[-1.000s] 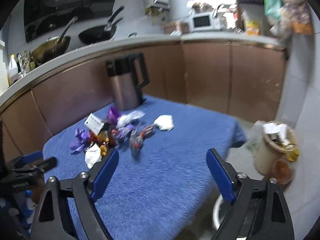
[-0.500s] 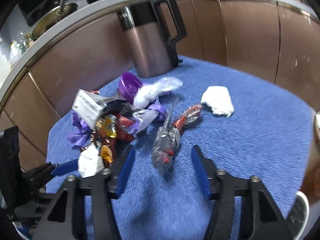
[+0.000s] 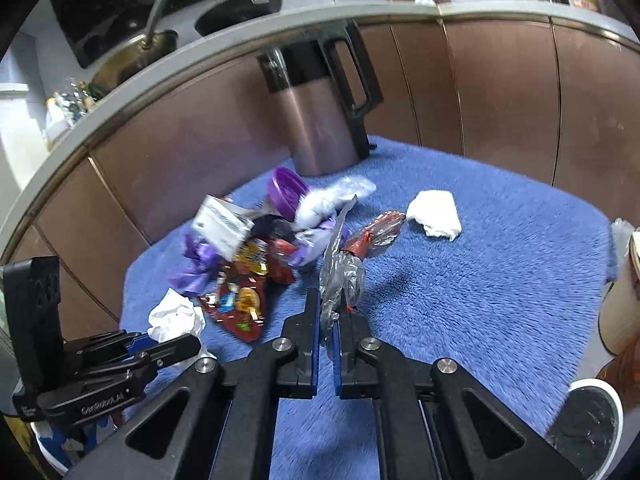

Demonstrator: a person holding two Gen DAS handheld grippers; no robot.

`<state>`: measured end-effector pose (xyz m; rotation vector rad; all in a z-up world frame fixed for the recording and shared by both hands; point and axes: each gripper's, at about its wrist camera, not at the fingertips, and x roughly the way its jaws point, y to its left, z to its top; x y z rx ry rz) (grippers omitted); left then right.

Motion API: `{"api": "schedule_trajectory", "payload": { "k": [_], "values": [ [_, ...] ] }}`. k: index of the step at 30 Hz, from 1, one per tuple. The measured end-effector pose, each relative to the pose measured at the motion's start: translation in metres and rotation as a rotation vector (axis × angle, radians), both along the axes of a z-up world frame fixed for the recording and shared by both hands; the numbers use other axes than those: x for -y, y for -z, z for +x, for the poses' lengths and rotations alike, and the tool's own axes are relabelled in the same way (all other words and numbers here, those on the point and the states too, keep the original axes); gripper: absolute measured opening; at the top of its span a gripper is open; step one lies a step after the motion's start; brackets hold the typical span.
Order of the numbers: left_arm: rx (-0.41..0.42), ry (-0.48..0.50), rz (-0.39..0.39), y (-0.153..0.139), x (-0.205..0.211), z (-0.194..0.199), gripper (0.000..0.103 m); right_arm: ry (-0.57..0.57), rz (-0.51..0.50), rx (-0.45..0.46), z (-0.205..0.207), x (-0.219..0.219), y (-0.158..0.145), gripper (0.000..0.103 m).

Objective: Collect trash
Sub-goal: 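Grasp the crumpled white tissue with the left gripper, then carry the white tissue to the trash bin and open the left gripper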

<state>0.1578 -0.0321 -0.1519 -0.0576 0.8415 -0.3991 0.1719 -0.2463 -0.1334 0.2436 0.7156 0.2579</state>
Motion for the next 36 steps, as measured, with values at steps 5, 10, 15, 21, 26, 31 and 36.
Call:
{"api": "schedule_trajectory", "payload": {
  "k": [5,10,15,21,26,31,36],
  "values": [
    [0.056,0.05,0.005,-0.033,0.009,-0.023,0.023,0.053,0.005,0.058,-0.046,0.019,-0.024,0.005],
    [0.075,0.187,0.026,-0.053,0.056,-0.034,0.023,0.202,-0.005,0.053,-0.1,0.07,-0.026,0.005],
    [0.075,0.4,0.066,-0.059,0.143,-0.046,0.023,0.384,-0.039,-0.024,-0.152,0.136,-0.006,0.005],
    [0.028,0.616,0.124,-0.038,0.25,-0.06,0.023,0.546,-0.002,-0.16,-0.186,0.205,0.05,0.005],
    [-0.015,0.73,0.168,-0.009,0.321,-0.071,0.026,0.6,0.045,-0.232,-0.188,0.239,0.091,0.009],
    [-0.042,0.791,0.174,0.009,0.36,-0.073,0.04,0.627,0.067,-0.28,-0.181,0.255,0.118,0.023],
    [-0.028,0.786,0.136,0.004,0.371,-0.07,0.056,0.679,0.047,-0.281,-0.191,0.264,0.12,0.042]
  ]
}}
